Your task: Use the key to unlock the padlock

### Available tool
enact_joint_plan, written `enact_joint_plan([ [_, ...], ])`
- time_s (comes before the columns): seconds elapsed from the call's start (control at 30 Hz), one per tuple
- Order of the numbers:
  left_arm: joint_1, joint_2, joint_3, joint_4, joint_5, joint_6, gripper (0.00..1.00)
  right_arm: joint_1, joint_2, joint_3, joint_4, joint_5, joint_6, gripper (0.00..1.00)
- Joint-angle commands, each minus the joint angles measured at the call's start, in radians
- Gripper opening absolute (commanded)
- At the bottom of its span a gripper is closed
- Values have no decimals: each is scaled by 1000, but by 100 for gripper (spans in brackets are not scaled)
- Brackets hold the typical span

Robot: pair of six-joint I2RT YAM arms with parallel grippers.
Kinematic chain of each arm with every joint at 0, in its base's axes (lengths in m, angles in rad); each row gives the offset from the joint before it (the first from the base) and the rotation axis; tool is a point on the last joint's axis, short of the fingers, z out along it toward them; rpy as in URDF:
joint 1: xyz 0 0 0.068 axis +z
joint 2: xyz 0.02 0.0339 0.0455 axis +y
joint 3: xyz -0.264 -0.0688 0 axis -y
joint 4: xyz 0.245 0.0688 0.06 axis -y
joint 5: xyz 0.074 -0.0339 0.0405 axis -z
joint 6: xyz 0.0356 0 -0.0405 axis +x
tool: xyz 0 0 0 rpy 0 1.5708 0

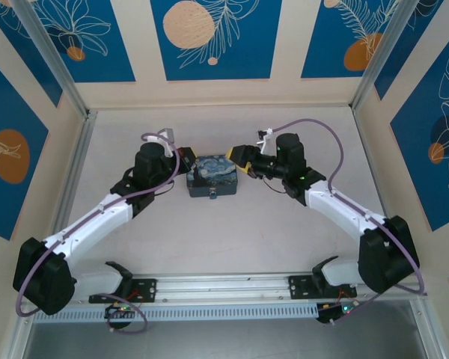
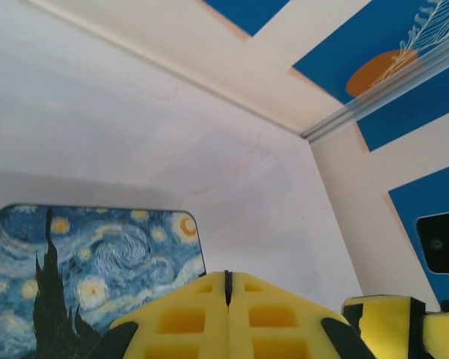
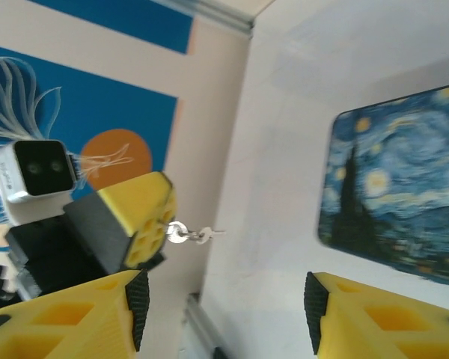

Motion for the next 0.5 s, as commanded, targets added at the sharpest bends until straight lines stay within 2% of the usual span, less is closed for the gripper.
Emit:
enact_joint_plan([
  [0.0,-6,-7,-41,231,-39,27,0,11,49,30,231,-119,184,58],
  [0.27,-11,42,-116,482,-34,-86,0,38,179,57,493,-103,315,49],
  [0.47,-17,65,-131,553,-38,-144,0,49,254,84,594,-93,368,44],
])
